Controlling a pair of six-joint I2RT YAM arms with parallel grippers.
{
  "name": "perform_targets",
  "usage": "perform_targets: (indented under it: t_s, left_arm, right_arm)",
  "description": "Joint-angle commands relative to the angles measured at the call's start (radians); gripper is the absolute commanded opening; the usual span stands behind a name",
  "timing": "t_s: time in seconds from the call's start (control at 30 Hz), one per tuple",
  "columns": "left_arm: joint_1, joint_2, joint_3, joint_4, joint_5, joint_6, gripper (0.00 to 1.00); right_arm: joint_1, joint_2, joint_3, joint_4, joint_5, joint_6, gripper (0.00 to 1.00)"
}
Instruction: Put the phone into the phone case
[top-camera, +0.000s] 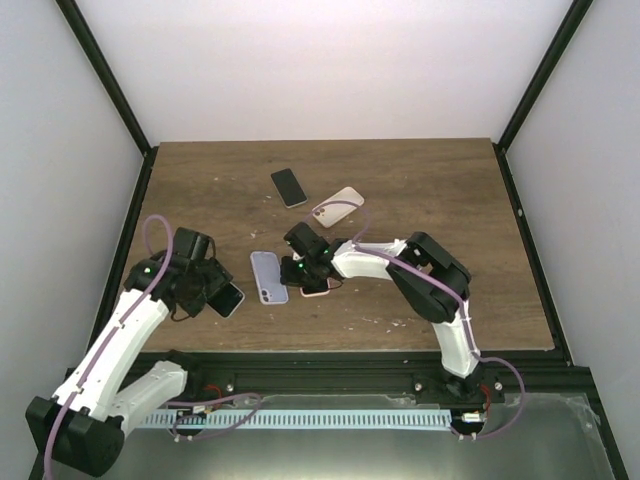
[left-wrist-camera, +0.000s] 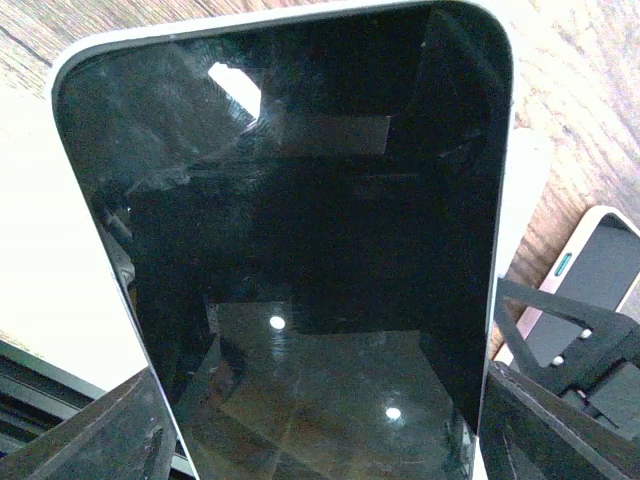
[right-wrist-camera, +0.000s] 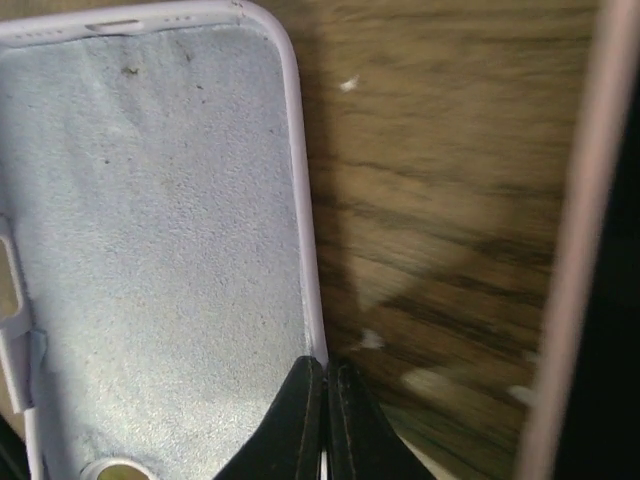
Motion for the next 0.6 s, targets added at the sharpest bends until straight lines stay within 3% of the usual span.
perform_targets:
  t_s: [0.0,0.37,0.57]
  left_arm:
    - [-0.005,0.024,0.001,0.047,0.024,0.016,0.49]
    - [-0.104,0.152,0.05,0.108,-0.002,-0.004,0.49]
    - [-0.125,0.176,0.044,0.151,0.02,-0.002,0.49]
  right_arm:
    - [-0.037,-0.051,-0.072,-0.062,0.145,0.014,0.01]
    - [-0.078,-0.164,-0.189,-0.182,0.329,0.003,0.01]
    - [-0.053,-0.208,-0.205,-0.08,0.181,-0.038,0.07]
